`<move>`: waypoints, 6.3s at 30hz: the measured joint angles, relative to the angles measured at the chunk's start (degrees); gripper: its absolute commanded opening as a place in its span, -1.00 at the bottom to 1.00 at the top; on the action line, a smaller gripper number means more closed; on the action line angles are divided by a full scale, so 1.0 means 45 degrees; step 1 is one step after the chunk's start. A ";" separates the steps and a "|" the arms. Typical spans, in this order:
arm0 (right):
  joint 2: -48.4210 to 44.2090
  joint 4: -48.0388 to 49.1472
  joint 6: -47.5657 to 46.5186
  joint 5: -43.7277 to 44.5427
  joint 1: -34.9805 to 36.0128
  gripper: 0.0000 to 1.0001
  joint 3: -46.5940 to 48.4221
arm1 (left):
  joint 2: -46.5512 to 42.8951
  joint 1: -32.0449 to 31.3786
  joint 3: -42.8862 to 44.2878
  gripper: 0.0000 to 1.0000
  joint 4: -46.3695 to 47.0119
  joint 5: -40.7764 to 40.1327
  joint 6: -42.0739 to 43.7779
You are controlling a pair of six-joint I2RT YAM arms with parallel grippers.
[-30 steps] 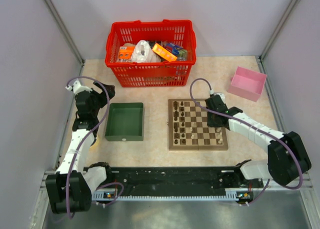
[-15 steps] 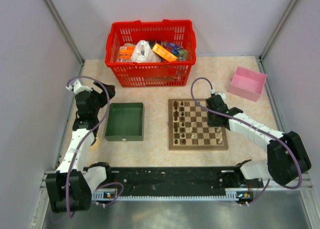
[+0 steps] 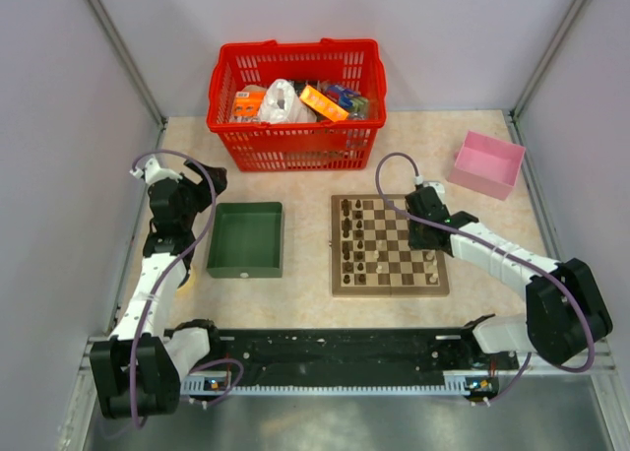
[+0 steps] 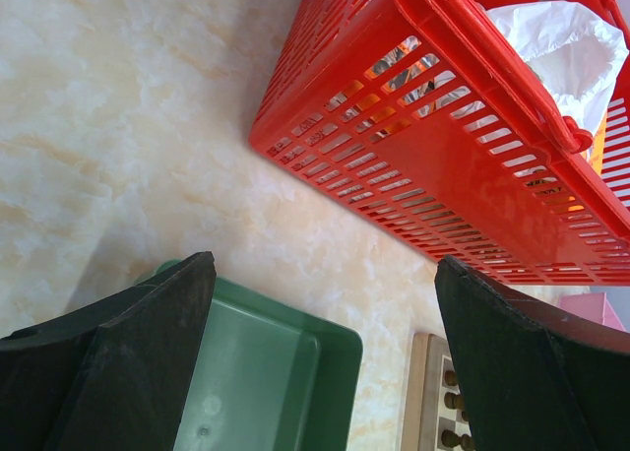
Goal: Set up the chess pieces on the board
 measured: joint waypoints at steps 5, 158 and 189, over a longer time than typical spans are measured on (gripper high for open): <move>-0.0010 -0.0015 -0.0015 0.0000 0.0000 -0.70 0.0000 | 0.0000 0.0000 0.0000 0.97 -0.0005 0.0000 0.0000; -0.1229 -0.1039 0.1302 -0.0223 0.0418 -0.63 -0.0816 | -0.0039 0.0000 -0.0165 0.97 0.0044 -0.0044 -0.0029; -0.2113 -0.1802 0.0321 -0.1243 0.0976 -0.19 0.1001 | -0.0039 0.0000 -0.0165 0.97 0.0053 -0.0044 -0.0034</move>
